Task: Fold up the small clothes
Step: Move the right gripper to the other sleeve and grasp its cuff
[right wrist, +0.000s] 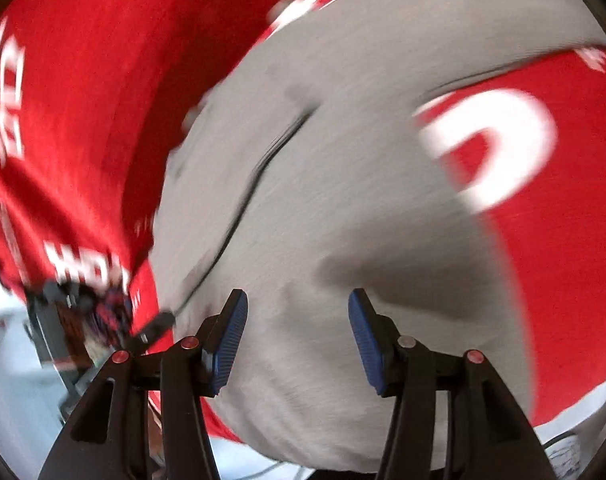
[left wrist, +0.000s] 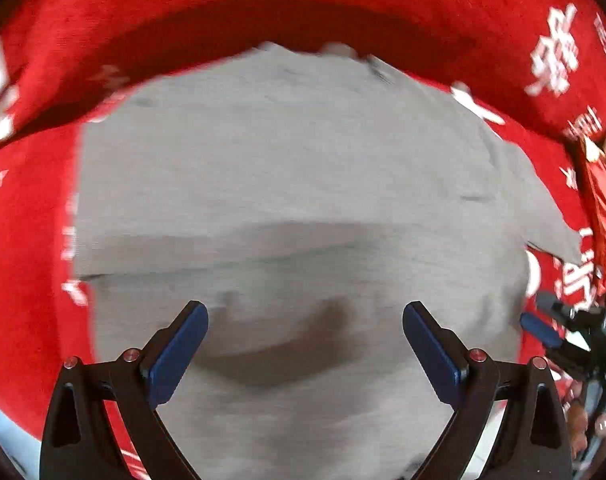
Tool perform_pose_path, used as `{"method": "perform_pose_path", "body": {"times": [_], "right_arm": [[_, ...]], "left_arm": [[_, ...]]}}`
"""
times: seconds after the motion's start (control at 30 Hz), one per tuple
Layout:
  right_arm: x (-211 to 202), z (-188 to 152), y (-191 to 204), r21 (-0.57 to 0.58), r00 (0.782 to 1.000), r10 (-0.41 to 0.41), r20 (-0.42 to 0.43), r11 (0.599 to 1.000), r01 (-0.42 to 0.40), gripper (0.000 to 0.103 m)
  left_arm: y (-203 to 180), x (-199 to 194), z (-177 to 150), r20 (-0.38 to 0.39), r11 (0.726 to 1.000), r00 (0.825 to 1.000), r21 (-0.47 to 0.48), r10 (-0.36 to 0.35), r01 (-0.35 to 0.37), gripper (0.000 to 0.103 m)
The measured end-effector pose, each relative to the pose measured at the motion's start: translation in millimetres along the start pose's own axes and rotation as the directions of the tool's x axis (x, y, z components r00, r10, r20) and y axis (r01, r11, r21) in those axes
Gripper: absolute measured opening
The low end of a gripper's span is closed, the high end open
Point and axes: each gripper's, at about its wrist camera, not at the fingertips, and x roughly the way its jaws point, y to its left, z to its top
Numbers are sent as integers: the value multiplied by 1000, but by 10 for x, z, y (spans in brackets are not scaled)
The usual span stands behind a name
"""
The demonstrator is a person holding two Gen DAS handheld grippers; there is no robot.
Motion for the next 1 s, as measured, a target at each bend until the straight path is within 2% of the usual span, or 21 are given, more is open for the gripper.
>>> {"method": "perform_pose_path", "body": {"times": [0.1,0.2,0.33,0.47,0.5,0.6,0.7,0.83,1.0], "right_arm": [[-244,190,-314,77,997,-10,80,997,3,57],[-534,448,-651,139,983,-40,178,990,15,57],[-810,773,-1087,247,961,-73,267,969,5,57],[-1063,1065,-1530,349,925,-133,355,937,1,57],[-1120,1112,-1639,383,910,-162,382,924,4,57],[-1207,1219,-1954,475,879,-194,435,879,-41,57],[-1212,1330,-2167,525,869,-185,460,845,-98,57],[-1186,1503,-2224,517,853,-175,491,847,-124,56],[-1152,1724,-2325,511,859,-117,499,840,-183,56]], "left_arm": [[-241,137,32,-47,1000,999,16,-21,22,98],[-515,185,74,-34,998,999,61,2,0,98],[-860,236,164,-10,994,999,107,34,-32,98],[-1120,296,236,7,989,998,139,57,-58,98],[-1141,307,247,7,988,998,142,63,-64,98],[-1277,366,290,4,988,998,141,65,-65,98],[-1365,404,329,6,988,998,138,67,-67,98],[-1436,470,390,8,989,997,130,73,-73,98],[-1478,508,437,13,989,997,126,79,-80,98]]}}
